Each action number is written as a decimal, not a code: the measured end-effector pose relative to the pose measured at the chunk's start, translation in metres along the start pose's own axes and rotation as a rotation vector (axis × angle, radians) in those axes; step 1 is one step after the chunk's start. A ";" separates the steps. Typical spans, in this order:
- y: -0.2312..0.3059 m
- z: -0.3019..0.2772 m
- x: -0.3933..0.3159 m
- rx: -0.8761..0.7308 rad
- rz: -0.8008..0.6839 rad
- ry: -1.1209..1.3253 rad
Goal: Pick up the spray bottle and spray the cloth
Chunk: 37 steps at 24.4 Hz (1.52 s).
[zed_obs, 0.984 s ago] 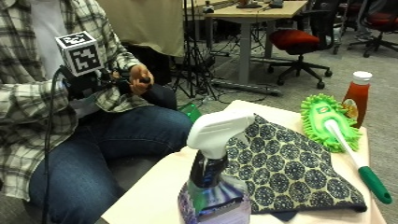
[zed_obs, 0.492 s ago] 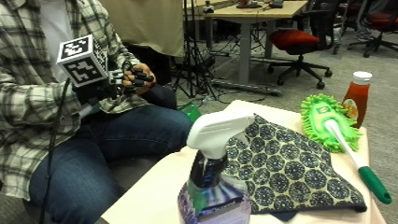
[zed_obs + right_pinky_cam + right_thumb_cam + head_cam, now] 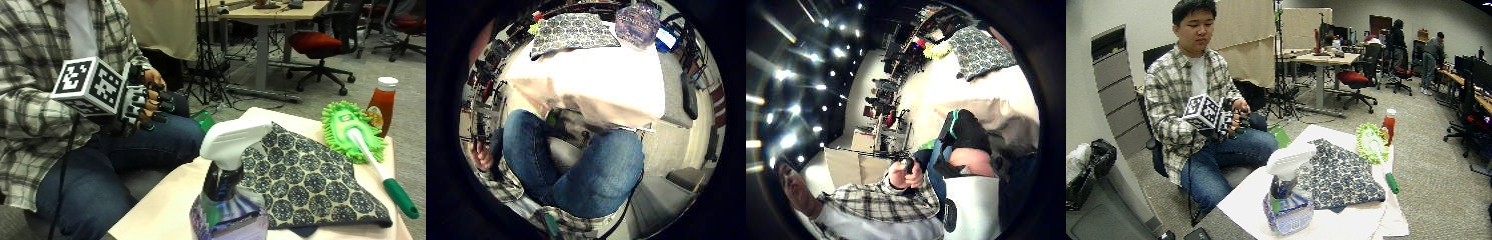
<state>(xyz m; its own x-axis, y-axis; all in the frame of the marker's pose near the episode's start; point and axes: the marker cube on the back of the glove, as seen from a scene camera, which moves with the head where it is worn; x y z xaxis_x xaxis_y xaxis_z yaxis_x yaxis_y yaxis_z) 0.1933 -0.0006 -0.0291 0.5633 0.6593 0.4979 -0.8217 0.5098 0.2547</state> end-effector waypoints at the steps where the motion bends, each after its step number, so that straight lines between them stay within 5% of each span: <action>1: -0.008 -0.004 0.006 0.010 0.017 -0.022; 21: -0.142 -0.076 0.108 0.344 0.337 -0.311; 37: -0.208 -0.087 0.157 0.422 0.397 -0.347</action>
<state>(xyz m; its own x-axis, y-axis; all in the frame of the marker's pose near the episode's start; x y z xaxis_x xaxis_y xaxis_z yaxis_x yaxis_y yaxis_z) 0.4601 0.0452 -0.0761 0.2097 0.5000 0.8403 -0.9635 -0.0407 0.2646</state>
